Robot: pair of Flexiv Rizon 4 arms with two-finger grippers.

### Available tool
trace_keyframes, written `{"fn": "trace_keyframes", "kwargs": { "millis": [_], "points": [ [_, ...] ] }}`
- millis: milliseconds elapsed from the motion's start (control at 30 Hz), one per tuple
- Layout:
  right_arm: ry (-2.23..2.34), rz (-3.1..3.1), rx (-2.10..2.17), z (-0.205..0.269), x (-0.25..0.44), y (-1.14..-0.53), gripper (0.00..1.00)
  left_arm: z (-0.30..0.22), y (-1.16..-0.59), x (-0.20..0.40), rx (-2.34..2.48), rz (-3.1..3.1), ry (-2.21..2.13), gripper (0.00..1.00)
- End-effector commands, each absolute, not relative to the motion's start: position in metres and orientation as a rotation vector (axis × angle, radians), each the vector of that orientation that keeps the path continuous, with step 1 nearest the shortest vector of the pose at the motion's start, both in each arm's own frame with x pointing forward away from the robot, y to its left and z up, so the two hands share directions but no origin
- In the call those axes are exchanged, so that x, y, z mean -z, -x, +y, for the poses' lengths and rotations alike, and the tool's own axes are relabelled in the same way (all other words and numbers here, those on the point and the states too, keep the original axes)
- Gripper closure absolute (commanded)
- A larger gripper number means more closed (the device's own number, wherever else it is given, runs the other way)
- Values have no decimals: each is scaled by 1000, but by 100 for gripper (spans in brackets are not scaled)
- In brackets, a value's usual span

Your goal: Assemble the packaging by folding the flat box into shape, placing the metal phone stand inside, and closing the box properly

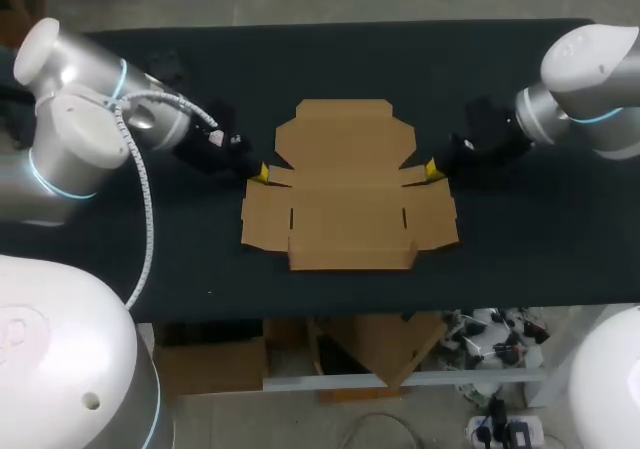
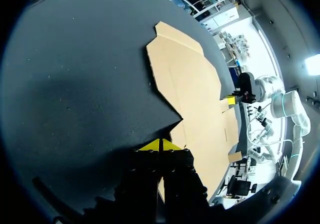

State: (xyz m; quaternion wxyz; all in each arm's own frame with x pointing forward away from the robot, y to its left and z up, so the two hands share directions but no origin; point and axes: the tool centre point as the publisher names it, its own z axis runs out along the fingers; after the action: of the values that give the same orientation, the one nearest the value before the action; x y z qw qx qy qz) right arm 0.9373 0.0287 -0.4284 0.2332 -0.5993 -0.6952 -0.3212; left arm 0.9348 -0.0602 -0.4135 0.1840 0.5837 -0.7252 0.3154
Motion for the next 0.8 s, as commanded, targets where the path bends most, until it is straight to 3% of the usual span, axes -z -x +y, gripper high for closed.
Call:
{"fn": "trace_keyframes", "kwargs": {
  "millis": [33, 800],
  "points": [
    [1640, -1905, 880, 29, 431, -939, 100, -63, -936, 415, -884, -2046, -1636, 100],
    [1649, -1902, 876, 41, 427, -932, 100, -75, -931, 412, -876, -2074, -1628, 100]
  ]
}}
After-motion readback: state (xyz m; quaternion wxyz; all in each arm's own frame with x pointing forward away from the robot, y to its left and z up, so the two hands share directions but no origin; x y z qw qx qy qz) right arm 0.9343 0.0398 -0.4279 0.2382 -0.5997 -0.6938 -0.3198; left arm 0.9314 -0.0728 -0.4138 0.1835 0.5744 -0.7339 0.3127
